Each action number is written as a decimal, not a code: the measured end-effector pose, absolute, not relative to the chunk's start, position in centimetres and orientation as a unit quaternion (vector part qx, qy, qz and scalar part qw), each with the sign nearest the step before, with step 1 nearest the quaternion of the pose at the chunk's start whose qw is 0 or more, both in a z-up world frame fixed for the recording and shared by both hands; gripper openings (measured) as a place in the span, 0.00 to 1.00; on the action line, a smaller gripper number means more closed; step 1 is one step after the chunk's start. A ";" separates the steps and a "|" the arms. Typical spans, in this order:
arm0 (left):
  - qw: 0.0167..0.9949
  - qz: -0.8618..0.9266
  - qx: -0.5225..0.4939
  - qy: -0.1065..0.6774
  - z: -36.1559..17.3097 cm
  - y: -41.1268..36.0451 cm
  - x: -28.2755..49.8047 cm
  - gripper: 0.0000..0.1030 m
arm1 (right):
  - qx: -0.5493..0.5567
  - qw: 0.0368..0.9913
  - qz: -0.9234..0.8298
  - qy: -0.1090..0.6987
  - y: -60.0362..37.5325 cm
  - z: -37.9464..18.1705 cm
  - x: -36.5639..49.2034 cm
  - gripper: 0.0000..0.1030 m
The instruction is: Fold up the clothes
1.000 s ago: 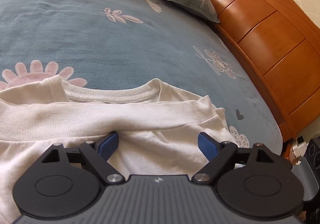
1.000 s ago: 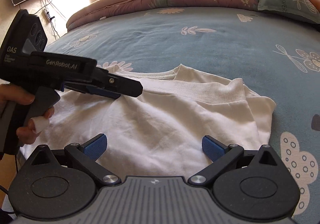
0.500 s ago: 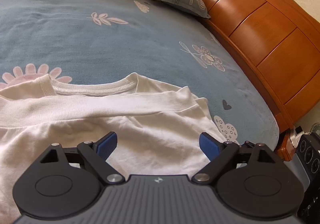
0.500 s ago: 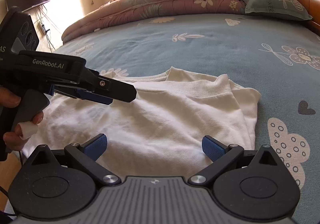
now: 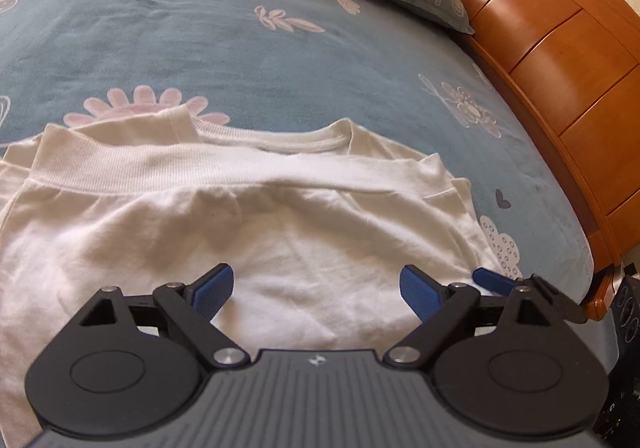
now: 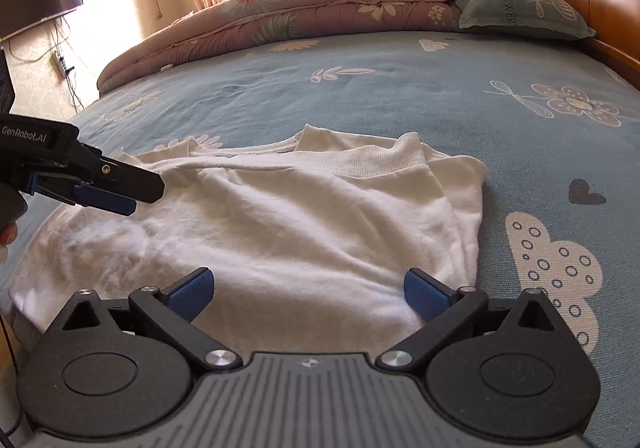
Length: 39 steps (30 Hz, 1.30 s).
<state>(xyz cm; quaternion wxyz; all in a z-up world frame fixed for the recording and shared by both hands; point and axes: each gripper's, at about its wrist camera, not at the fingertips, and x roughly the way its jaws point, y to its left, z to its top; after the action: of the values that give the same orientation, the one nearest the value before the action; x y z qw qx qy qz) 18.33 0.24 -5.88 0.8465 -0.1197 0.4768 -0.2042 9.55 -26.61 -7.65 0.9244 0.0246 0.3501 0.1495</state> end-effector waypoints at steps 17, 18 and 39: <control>0.865 -0.144 -0.129 0.462 -5.8 5.2 16.6 0.88 | 0.102 0.926 0.134 0.337 -31.3 -7.8 20.0 1.00; 0.865 -0.143 -0.129 0.463 -6.0 5.4 16.7 0.88 | 0.109 0.927 0.137 0.333 -31.7 -8.2 20.4 1.00; 0.862 -0.181 -0.155 0.447 -7.0 7.1 17.7 0.91 | 0.089 0.898 0.219 0.372 -23.8 -6.7 26.7 1.00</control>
<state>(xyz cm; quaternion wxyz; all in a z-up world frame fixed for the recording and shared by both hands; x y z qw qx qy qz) 17.70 7.13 -7.03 0.8620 -0.1553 0.4473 -0.1809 26.72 -23.85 -6.65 0.8976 0.0895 0.3722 0.2187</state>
